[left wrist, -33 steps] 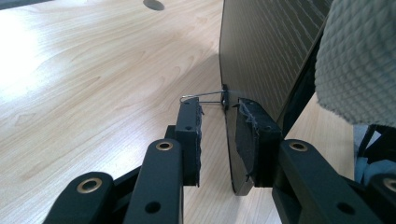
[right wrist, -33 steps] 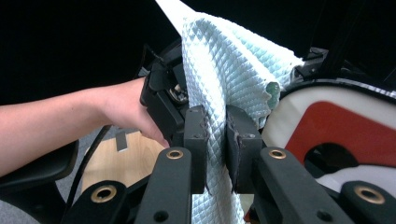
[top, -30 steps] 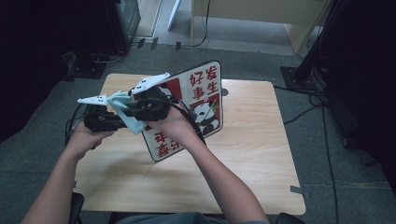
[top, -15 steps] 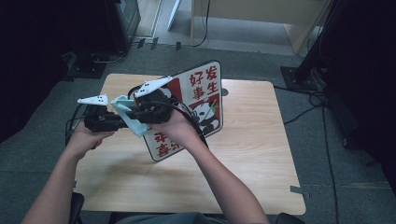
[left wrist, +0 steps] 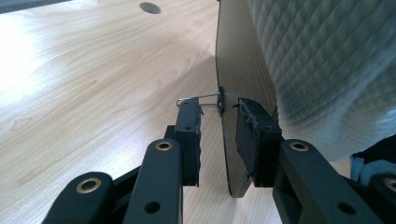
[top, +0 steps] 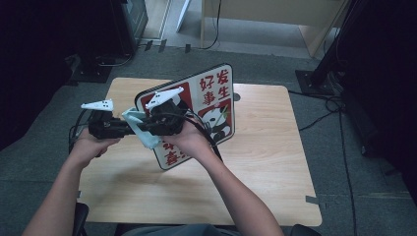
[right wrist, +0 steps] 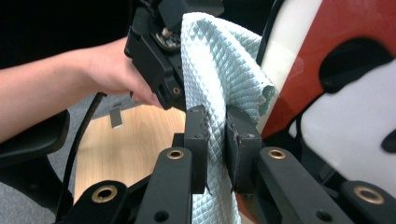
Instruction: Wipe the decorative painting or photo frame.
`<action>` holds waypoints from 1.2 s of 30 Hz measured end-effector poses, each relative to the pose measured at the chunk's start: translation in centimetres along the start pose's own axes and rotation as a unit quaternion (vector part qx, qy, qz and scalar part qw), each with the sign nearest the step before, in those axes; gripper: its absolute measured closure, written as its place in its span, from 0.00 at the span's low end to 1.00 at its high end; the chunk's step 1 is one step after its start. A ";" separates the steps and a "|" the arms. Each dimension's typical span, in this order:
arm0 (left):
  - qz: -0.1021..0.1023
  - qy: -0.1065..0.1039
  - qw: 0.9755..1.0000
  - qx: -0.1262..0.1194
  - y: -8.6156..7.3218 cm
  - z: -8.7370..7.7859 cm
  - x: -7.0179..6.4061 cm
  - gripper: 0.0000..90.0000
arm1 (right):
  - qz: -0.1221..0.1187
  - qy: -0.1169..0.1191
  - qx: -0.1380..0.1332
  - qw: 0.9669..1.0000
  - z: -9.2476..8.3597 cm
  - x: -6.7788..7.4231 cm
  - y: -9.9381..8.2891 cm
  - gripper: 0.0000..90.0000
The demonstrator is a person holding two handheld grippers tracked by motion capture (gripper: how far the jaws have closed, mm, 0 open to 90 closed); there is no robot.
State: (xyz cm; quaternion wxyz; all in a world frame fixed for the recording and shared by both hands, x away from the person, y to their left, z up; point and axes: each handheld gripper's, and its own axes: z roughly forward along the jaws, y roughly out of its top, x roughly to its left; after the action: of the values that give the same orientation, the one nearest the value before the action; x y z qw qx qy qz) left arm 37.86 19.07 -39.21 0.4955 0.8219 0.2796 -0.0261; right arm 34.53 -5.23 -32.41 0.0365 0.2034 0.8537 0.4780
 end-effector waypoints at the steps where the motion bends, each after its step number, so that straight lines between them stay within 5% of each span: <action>1: -0.001 0.000 1.000 0.001 0.0 0.0 0.0 0.79 | 0.001 0.000 0.001 1.000 0.1 0.0 -0.2 0.89; 36: -0.005 0.017 1.000 0.003 -0.3 -0.3 0.5 0.79 | 0.023 0.013 0.044 0.999 1.9 -0.3 -5.4 0.90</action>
State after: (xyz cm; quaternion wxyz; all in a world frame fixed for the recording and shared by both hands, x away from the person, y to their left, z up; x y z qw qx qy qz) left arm 38.07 19.62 -39.48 0.4877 0.8225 0.2923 -0.0155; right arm 33.62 -6.28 -37.95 0.0054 0.2185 0.8694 0.4432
